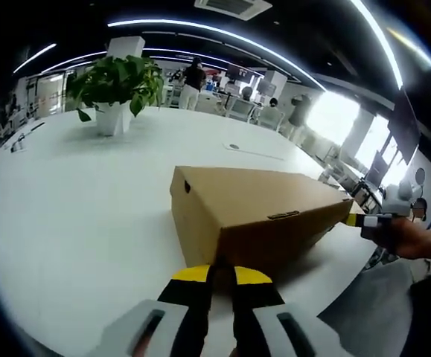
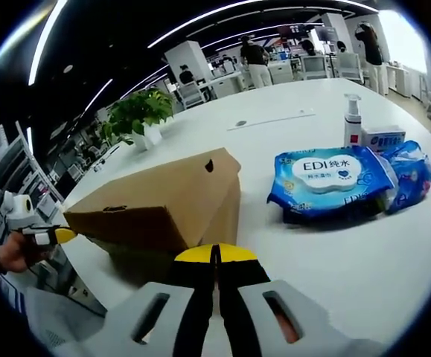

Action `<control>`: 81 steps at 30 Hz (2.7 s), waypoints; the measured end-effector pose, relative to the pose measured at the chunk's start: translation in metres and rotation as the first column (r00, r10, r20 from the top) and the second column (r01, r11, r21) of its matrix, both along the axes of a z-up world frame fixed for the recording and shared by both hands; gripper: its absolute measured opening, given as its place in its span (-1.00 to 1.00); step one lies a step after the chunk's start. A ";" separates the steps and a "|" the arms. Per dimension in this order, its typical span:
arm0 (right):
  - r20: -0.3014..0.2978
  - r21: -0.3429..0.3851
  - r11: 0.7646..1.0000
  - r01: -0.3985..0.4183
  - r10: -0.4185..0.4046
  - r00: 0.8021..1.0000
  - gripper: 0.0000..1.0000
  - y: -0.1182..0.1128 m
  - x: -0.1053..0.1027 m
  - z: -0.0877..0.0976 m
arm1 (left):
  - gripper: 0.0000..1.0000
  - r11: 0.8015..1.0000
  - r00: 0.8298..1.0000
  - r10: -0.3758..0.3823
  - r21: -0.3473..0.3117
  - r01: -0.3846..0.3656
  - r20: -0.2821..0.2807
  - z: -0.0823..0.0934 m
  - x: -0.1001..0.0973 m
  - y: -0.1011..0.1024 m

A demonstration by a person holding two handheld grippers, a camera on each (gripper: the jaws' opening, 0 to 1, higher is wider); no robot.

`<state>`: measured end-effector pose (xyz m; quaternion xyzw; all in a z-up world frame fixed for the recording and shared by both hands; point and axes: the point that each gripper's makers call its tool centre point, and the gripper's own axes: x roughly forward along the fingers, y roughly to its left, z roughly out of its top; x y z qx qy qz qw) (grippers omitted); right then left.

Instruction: Operate the shoe box by opening the lid, removing the specified soft item, and placing it in the target area until the item is outside and the box remains undamaged.

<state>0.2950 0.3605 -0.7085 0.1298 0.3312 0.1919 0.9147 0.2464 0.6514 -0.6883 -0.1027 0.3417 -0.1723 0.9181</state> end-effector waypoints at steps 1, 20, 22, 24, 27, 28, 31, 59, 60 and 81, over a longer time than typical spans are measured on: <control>-0.002 -0.001 1.000 -0.001 0.001 1.000 -1.00 0.000 -0.001 -0.001 | -0.82 1.000 1.000 0.001 0.000 -0.001 -0.002 -0.001 -0.001 0.000; 0.008 -0.004 1.000 0.004 -0.004 1.000 -1.00 -0.018 -0.005 0.003 | -0.79 1.000 1.000 0.007 -0.018 -0.007 -0.016 0.000 -0.004 0.003; 0.014 0.001 1.000 0.004 -0.005 1.000 -1.00 -0.019 -0.003 0.005 | -0.79 0.999 1.000 0.018 -0.028 -0.019 -0.013 0.003 -0.002 0.004; 0.020 0.007 1.000 0.005 -0.005 1.000 -1.00 -0.019 -0.002 0.009 | -0.79 0.999 1.000 0.020 -0.031 -0.021 -0.011 0.004 -0.002 0.004; 0.030 0.009 1.000 0.001 -0.001 1.000 -1.00 -0.017 0.000 0.014 | -0.79 0.999 1.000 0.016 -0.035 -0.016 -0.008 0.005 -0.002 0.004; 0.034 0.013 1.000 0.002 -0.002 0.999 -1.00 -0.018 0.001 0.016 | -0.79 0.999 1.000 0.017 -0.039 -0.017 -0.007 0.006 -0.002 0.004; 0.041 0.027 1.000 0.009 -0.010 0.999 -1.00 -0.018 0.004 0.022 | -0.77 0.998 1.000 0.025 -0.061 -0.025 -0.001 0.012 -0.003 0.004; -0.011 0.152 0.987 -0.060 0.062 0.998 -0.46 0.020 0.002 0.010 | -0.45 0.983 0.994 0.087 -0.158 -0.095 -0.059 -0.002 0.027 -0.004; -0.010 0.160 0.985 -0.068 0.071 0.997 -0.50 0.022 0.001 0.009 | -0.45 0.980 0.993 0.093 -0.171 -0.104 -0.069 -0.004 0.027 -0.003; 0.022 0.110 0.994 -0.006 0.004 1.000 -0.48 0.004 0.054 0.007 | -0.44 0.983 0.993 0.082 -0.158 -0.095 -0.088 -0.008 0.091 -0.026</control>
